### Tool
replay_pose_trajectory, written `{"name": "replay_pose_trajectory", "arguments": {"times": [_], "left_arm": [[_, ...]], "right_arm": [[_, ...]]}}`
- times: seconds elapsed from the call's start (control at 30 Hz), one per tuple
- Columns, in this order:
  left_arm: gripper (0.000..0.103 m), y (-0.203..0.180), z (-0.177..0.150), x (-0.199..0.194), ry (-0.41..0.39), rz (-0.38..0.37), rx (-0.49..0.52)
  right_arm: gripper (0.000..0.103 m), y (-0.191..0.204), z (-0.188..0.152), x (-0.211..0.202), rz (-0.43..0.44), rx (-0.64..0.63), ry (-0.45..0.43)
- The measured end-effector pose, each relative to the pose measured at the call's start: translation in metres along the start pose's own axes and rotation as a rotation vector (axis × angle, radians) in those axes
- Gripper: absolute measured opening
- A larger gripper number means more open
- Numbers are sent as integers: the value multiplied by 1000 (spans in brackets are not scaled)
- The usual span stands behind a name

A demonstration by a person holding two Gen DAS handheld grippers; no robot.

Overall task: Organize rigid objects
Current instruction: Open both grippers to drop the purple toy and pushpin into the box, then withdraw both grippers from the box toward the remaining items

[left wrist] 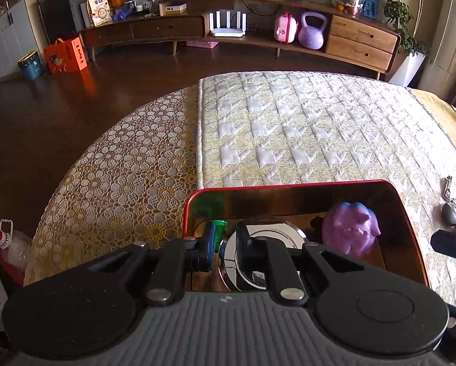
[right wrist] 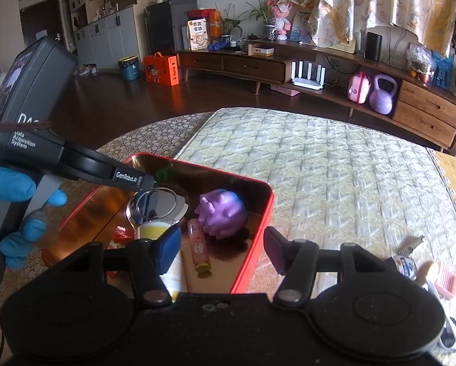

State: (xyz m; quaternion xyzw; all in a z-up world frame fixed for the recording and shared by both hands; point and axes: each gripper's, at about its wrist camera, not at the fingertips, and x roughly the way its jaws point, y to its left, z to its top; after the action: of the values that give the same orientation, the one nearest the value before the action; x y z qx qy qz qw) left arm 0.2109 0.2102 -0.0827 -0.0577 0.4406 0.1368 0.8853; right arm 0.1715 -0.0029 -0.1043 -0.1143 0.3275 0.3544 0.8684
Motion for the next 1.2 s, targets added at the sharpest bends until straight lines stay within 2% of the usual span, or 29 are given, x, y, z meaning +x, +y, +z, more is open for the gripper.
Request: {"name": "replay_pose_trajectory", "arguments": {"times": [0.07,0.23,0.3,0.37,0.5,0.57,0.77,0.87,0.97,1.2], "left_arm": [[17,-2,-2,-6,-7,-4,6],[42,-8,-8,-21,-29,-24,2],[56,-11,-10,-28,-43,-29,-2],[60,-13,-12,-37,-59,-29,-3],[61,-21,-16,-53,-81,-43,13],[63,-26,-19,-61,-92,-54,26],[69,-42,-30,-82,-116,-96,52],[77,-50,-36,-91,-127,-118,62],[78,-59,-41,-97,-129,-137,72],[82,-80,-53,-112,-160,-188,72]], "right_arm": [[62,-1,-3,-7,3,6,-7],[64,1,-7,-25,13,20,-27],[64,2,-8,-33,19,24,-38],[67,2,-9,-40,26,29,-48],[71,2,-13,-56,36,44,-66],[80,1,-17,-65,36,53,-81],[89,-9,-27,-89,37,74,-114],[94,-15,-33,-100,34,80,-128],[100,-22,-40,-112,21,89,-140],[102,-52,-61,-130,-25,138,-149]]}}
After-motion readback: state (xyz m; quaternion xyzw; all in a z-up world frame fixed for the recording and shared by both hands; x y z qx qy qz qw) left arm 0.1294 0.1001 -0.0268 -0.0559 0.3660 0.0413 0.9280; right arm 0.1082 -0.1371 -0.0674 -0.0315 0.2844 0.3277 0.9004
